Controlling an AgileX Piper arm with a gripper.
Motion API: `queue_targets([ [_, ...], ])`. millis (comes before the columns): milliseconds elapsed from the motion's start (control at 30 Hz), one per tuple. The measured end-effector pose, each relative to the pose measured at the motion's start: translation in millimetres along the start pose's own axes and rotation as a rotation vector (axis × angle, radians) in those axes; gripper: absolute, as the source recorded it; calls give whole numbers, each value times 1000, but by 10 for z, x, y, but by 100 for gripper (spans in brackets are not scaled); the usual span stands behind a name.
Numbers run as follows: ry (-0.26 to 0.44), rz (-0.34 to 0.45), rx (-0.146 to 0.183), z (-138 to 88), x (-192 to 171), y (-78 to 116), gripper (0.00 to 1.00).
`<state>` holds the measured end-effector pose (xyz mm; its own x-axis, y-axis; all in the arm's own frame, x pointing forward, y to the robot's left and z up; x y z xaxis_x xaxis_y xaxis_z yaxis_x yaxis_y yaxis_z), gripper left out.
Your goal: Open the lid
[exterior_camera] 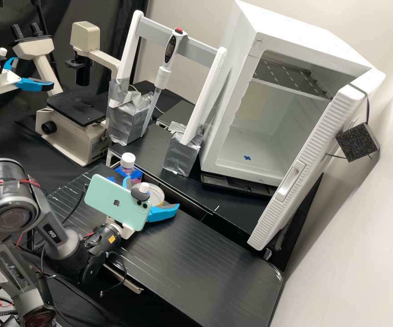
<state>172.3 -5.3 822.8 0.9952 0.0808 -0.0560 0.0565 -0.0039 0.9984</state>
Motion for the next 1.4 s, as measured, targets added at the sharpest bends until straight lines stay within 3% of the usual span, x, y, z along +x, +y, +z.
queue_targets([
  [600,1,-4,-17,-2,3,-7,100],
  [633,0,-3,-18,1,2,-4,0],
  [1400,-7,-14,-4,33,-22,12,0],
])
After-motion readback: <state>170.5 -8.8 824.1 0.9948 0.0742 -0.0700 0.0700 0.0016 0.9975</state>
